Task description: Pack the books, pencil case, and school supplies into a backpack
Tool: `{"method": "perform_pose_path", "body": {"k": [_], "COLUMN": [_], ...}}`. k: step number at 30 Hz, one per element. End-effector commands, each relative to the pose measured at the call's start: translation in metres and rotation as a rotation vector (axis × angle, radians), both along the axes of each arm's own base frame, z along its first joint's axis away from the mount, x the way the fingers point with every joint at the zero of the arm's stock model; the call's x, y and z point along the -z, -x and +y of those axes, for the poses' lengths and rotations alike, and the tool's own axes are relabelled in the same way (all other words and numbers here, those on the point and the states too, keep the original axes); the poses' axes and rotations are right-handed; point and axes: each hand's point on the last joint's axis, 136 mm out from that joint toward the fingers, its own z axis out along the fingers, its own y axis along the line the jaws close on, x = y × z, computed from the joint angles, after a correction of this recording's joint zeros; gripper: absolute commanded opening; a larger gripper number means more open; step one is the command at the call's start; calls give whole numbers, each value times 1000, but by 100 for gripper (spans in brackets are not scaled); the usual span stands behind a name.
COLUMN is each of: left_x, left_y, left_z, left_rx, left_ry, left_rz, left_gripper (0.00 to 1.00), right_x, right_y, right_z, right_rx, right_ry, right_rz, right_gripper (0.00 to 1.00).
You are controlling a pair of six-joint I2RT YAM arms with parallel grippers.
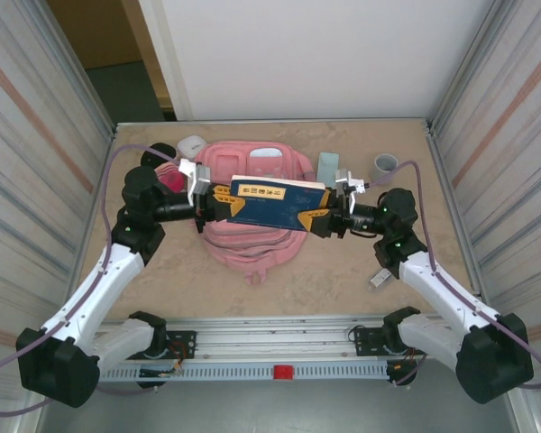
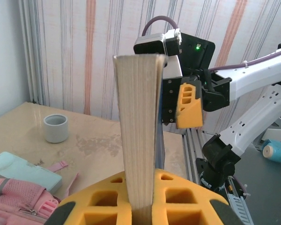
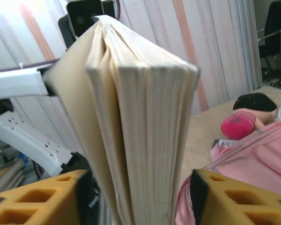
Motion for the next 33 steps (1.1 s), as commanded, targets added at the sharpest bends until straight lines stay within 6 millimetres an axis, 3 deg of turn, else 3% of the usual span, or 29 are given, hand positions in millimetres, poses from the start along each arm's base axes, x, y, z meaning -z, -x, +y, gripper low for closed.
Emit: {"method": "perform_pose_path", "body": {"k": [1,2,3,6,8,12,18,27,33], "left_x": [-16,-14,-11,9,24,62,138,214,242], "left_y": [5,3,-1,-15,-24,-32,-39,-75,-89], "left_z": [2,3,3,12,24,46,48,34,19], "left_rx": [4,-9,-36,-165,-270,-370,-326,-208,-125], "left_ry": [35,28,12,-101,-206,-432,-804,-1025,-1069], "left_rz": [-50,-45,-36,-44,-81,-187,-341,-322,-280], "left_gripper": [2,4,12,59,72,77,79,83,84], "right_x": [-19,-20,-21,-23,-18,2,28,41,50], "right_y": [4,1,-2,-15,-29,-50,-57,-41,-38], "right_z": [1,1,-1,-16,-35,-76,-108,-113,-112], "right_rx": [-35,-29,-21,72,186,427,653,686,675], "right_ry": [-64,-68,-70,-90,-106,-119,-101,-2,2], "right_rz": [-30,-25,-20,-24,-12,62,120,112,132], "right_gripper": [12,0,0,0,0,0,0,0,0]}}
